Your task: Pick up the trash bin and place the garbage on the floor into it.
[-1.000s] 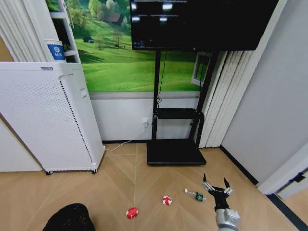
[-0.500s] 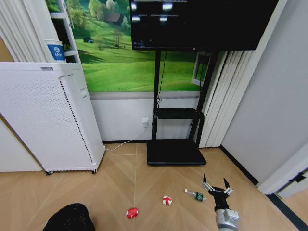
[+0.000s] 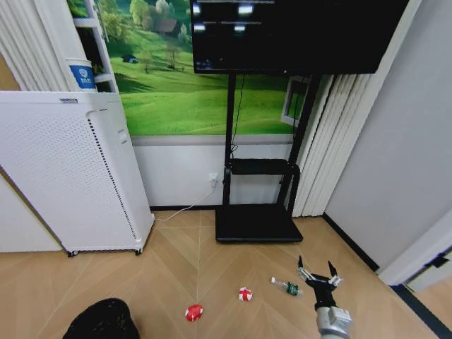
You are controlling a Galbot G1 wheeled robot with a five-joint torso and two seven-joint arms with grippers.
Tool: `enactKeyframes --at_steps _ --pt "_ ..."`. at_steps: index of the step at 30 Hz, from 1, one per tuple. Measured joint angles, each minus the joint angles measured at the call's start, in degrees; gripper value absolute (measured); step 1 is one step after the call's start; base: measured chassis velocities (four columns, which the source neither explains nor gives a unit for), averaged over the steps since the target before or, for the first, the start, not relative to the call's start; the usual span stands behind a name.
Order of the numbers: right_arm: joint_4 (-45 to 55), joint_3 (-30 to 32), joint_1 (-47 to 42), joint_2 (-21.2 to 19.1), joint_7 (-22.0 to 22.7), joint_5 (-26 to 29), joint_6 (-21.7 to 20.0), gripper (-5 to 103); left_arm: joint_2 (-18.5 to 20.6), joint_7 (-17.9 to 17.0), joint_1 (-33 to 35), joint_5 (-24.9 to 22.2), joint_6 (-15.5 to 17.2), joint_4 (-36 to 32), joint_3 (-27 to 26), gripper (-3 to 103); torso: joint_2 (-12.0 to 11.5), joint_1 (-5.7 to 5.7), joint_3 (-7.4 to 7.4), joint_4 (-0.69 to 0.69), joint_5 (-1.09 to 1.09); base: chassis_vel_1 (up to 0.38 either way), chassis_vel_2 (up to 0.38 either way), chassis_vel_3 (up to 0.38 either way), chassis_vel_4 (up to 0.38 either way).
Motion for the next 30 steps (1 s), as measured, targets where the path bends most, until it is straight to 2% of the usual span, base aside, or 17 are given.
enactKeyframes --at_steps 3,4,5,8,9,11,12,14,15,16,17,18,20,22,23,25,30 --pt "0.00 0.04 -0.30 0.09 0.01 0.01 0.04 100 0.01 0.03 -0.83 1.75 -0.17 1.19 1.19 85 0.00 0.00 0.00 0.02 0.06 0.000 0.000 0.000 0.000" --pt "0.00 0.06 -0.56 0.18 0.01 0.04 0.09 100 -0.10 0.29 -1.49 2.71 -0.17 1.91 2.34 85 0.00 0.00 0.00 -0.01 -0.07 0.000 0.000 0.000 0.000" --pt "-0.01 0.15 -0.61 0.22 0.07 0.09 0.13 100 -0.11 0.28 -1.75 3.19 -0.23 2.24 2.68 81 0.01 0.00 0.00 -0.01 -0.11 0.000 0.000 0.000 0.000" --pt "-0.10 0.13 -0.69 0.31 0.09 0.19 0.15 100 -0.15 0.31 -1.98 3.63 -0.40 2.50 2.96 70 0.00 0.01 0.01 0.00 0.08 0.000 0.000 0.000 0.000" --pt "-0.11 0.15 -0.73 0.33 0.10 0.19 0.16 100 -0.19 0.31 -2.03 3.69 -0.47 2.60 3.06 65 0.01 0.01 0.00 0.00 0.00 0.000 0.000 0.000 0.000" --pt "-0.11 0.15 -0.73 0.33 0.10 0.20 0.18 100 -0.23 0.34 -2.05 3.68 -0.47 2.64 3.12 65 0.00 0.00 0.01 0.00 -0.05 0.000 0.000 0.000 0.000" --pt "-0.11 0.15 -0.76 0.34 0.11 0.21 0.18 100 -0.24 0.36 -2.07 3.70 -0.51 2.70 3.11 54 0.00 0.01 0.00 0.00 0.02 0.000 0.000 0.000 0.000" --pt "-0.11 0.15 -0.76 0.34 0.12 0.22 0.19 100 -0.25 0.39 -2.07 3.73 -0.61 2.72 3.11 54 0.00 0.01 0.00 0.00 0.03 0.000 0.000 0.000 0.000" --pt "-0.11 0.15 -0.77 0.34 0.12 0.23 0.19 100 -0.27 0.42 -2.06 3.73 -0.64 2.74 3.12 48 0.00 0.01 0.00 0.00 -0.01 0.000 0.000 0.000 0.000" --pt "-0.11 0.15 -0.76 0.34 0.13 0.23 0.20 100 -0.30 0.46 -2.05 3.73 -0.66 2.77 3.13 38 0.01 0.01 0.01 0.00 -0.01 0.000 0.000 0.000 0.000" --pt "-0.11 0.15 -0.76 0.34 0.13 0.23 0.20 100 -0.30 0.46 -2.05 3.73 -0.66 2.77 3.13 38 0.01 0.01 0.01 0.00 -0.01 0.000 0.000 0.000 0.000" --pt "-0.11 0.15 -0.76 0.35 0.13 0.23 0.20 100 -0.33 0.48 -2.04 3.75 -0.74 2.80 3.13 32 0.00 0.01 0.01 0.00 0.01 0.000 0.000 0.000 0.000" --pt "-0.11 0.15 -0.76 0.37 0.14 0.23 0.20 100 -0.36 0.48 -2.03 3.76 -0.77 2.82 3.14 32 0.01 0.01 0.00 0.00 0.00 0.000 0.000 0.000 0.000" --pt "-0.11 0.16 -0.77 0.38 0.16 0.23 0.23 100 -0.38 0.57 -2.02 3.76 -0.95 2.89 3.16 21 0.01 0.01 0.00 0.00 0.00 0.000 0.000 0.000 0.000" --pt "-0.11 0.16 -0.77 0.38 0.16 0.23 0.23 100 -0.38 0.57 -2.02 3.76 -0.95 2.89 3.16 21 0.01 0.01 0.00 0.00 0.00 0.000 0.000 0.000 0.000" --pt "-0.11 0.18 -0.77 0.37 0.17 0.23 0.27 100 -0.36 0.78 -2.01 3.78 -1.21 3.01 3.16 7 0.00 0.01 0.00 0.00 0.00 0.000 0.000 0.000 0.000" --pt "-0.11 0.20 -0.78 0.37 0.18 0.22 0.30 100 -0.35 0.80 -1.99 3.76 -1.23 3.06 3.16 6 0.00 0.00 0.00 0.00 0.00 0.000 0.000 0.000 0.000"
